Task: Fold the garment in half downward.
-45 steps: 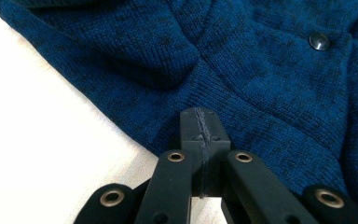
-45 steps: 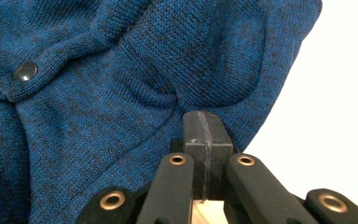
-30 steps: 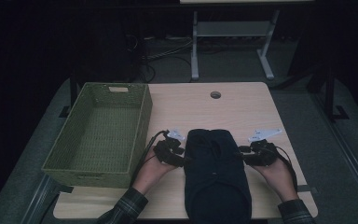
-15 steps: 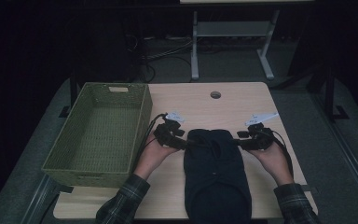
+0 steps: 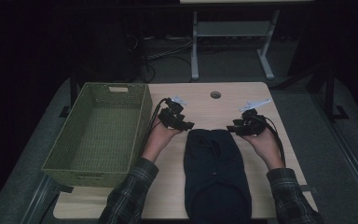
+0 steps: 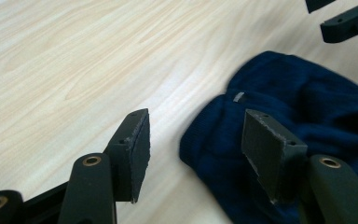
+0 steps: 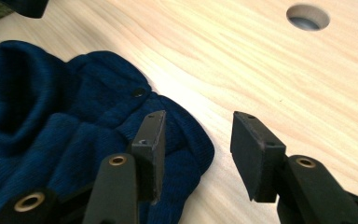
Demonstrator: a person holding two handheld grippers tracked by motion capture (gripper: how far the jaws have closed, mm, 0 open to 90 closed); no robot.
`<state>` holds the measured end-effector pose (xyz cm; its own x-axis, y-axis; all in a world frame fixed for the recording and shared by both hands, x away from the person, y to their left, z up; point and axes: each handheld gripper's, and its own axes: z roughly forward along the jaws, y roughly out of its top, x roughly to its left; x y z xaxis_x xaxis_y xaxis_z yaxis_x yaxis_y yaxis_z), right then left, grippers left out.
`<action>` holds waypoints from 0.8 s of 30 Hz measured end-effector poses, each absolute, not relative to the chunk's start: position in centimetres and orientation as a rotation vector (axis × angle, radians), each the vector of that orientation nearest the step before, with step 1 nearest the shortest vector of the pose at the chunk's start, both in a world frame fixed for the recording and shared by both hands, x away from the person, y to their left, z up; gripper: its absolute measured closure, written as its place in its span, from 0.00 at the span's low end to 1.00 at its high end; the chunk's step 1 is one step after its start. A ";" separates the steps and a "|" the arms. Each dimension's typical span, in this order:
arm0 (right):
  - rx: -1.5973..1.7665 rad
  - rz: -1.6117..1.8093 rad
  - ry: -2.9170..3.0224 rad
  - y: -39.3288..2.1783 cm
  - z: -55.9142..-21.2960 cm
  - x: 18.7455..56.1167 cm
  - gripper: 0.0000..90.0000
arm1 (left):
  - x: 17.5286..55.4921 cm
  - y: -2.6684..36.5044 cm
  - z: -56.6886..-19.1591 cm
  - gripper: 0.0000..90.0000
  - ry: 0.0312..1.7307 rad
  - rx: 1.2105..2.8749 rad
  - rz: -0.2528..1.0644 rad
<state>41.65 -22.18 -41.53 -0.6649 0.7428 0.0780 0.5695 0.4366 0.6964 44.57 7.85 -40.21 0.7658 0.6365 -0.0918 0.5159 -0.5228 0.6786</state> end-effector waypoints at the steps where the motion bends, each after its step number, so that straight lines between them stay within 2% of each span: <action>1: 1.145 1.031 2.455 -22.1 -41.8 42.0 0.61 | 44.9 7.7 -40.5 0.46 0.857 2.243 0.213; 16: 1.209 0.954 2.510 -21.3 -44.9 43.9 0.62 | 46.5 7.0 -44.2 0.42 0.908 2.326 0.186; 20: 1.205 0.924 2.536 -21.0 -45.6 43.9 0.64 | 46.7 6.9 -44.6 0.41 0.906 2.332 0.176; 24: 1.213 0.900 2.554 -20.5 -45.9 43.9 0.70 | 46.8 6.8 -44.8 0.40 0.896 2.332 0.181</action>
<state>43.87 -20.53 -45.86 -0.6531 0.7511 0.0965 0.6456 0.4857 0.5893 46.77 6.84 -44.82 0.7596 0.6439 -0.0911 0.5578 -0.5731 0.6003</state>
